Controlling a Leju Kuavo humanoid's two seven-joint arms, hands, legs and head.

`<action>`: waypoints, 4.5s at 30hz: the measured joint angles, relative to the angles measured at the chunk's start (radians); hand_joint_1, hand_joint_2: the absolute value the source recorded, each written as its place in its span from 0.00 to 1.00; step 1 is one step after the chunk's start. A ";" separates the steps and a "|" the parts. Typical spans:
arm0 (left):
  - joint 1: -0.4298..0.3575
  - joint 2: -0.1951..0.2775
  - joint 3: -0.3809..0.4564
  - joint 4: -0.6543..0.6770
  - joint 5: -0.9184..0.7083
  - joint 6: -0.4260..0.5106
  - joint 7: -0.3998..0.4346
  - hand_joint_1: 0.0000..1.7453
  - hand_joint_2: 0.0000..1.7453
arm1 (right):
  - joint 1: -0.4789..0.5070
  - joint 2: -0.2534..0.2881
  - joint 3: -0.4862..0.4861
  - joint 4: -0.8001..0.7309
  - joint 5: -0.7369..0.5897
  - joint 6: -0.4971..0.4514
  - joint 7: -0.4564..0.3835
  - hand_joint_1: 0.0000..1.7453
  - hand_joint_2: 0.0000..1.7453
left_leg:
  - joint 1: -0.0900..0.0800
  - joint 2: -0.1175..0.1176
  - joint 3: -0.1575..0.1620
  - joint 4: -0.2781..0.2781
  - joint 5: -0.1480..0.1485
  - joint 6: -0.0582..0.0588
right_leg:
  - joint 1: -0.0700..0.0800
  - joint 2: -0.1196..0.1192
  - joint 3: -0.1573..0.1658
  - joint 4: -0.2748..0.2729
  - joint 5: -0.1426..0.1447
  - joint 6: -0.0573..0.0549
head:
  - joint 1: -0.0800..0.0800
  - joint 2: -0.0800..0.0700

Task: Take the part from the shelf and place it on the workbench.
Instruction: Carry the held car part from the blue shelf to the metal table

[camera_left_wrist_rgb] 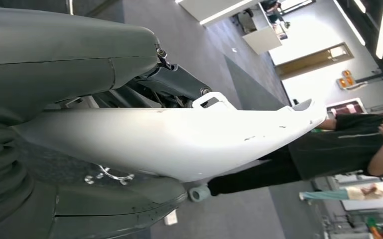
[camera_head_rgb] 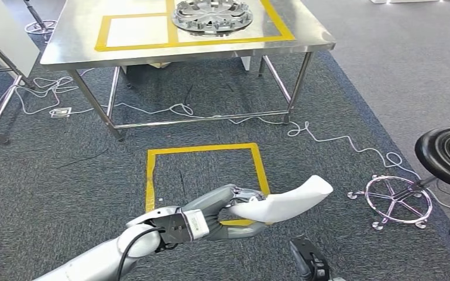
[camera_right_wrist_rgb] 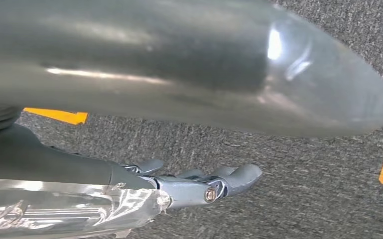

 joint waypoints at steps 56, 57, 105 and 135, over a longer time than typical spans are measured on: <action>-0.087 -0.013 -0.066 0.063 0.028 -0.043 -0.051 1.00 1.00 | -0.005 0.026 0.000 0.000 0.069 0.030 0.018 0.00 0.00 | -0.008 0.011 0.019 0.005 -0.020 0.004 | -0.003 -0.009 0.026 0.001 -0.023 -0.003 | 0.001 0.000; -0.088 -0.013 -0.066 0.066 0.026 -0.045 -0.052 1.00 1.00 | -0.005 0.026 0.000 0.000 0.070 0.029 0.018 0.00 0.00 | -0.008 0.011 0.019 0.005 -0.020 0.005 | -0.003 -0.009 0.026 0.001 -0.023 -0.002 | 0.001 0.000; -0.112 -0.023 -0.076 0.109 0.027 -0.075 -0.058 1.00 1.00 | -0.007 0.026 -0.025 0.000 0.090 0.012 0.016 0.00 0.00 | 0.004 0.003 0.031 -0.015 -0.013 -0.019 | -0.008 0.030 0.009 0.018 -0.023 -0.012 | 0.004 0.000; -0.121 -0.026 -0.089 0.113 0.028 -0.076 -0.059 1.00 1.00 | -0.005 0.024 -0.039 0.000 0.096 0.009 0.013 0.00 0.00 | 0.010 -0.021 0.009 0.056 -0.038 0.005 | -0.019 0.088 -0.007 0.037 -0.022 -0.010 | -0.001 0.000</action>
